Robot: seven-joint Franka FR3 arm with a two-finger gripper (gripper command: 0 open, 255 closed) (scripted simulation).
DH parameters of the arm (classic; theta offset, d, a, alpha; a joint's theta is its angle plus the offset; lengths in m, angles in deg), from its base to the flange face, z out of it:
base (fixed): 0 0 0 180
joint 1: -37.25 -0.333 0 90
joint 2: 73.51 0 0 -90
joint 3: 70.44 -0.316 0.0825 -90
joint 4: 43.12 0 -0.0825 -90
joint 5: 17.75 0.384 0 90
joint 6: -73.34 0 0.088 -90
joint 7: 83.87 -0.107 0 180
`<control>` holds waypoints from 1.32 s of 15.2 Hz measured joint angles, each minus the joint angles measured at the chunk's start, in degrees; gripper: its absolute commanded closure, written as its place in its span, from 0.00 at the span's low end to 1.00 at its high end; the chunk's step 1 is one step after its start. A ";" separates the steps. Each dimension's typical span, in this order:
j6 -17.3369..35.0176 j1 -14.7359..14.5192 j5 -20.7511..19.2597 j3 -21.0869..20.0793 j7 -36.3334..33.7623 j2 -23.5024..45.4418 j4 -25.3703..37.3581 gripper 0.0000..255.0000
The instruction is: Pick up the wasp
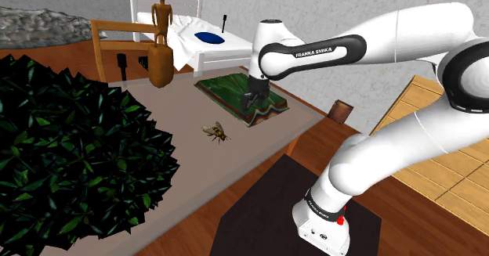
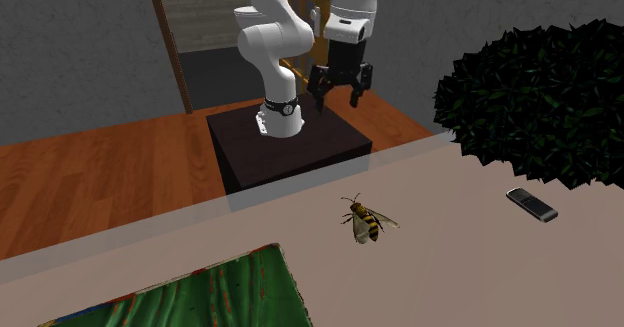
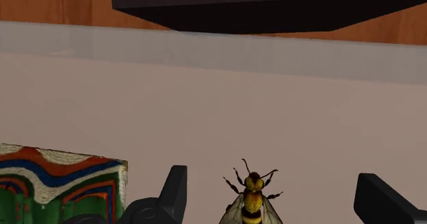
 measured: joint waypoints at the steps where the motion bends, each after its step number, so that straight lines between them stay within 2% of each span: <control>1: 2.22 0.12 -0.05 -0.15 -0.82 2.15 -0.12 0.00; 8: 14.12 1.03 -1.00 -0.79 -6.11 18.00 3.57 0.00; 15: 23.32 1.63 -2.62 -0.26 -10.77 34.22 10.36 0.00; 20: 26.94 1.42 -3.41 0.01 -12.18 39.09 11.57 0.00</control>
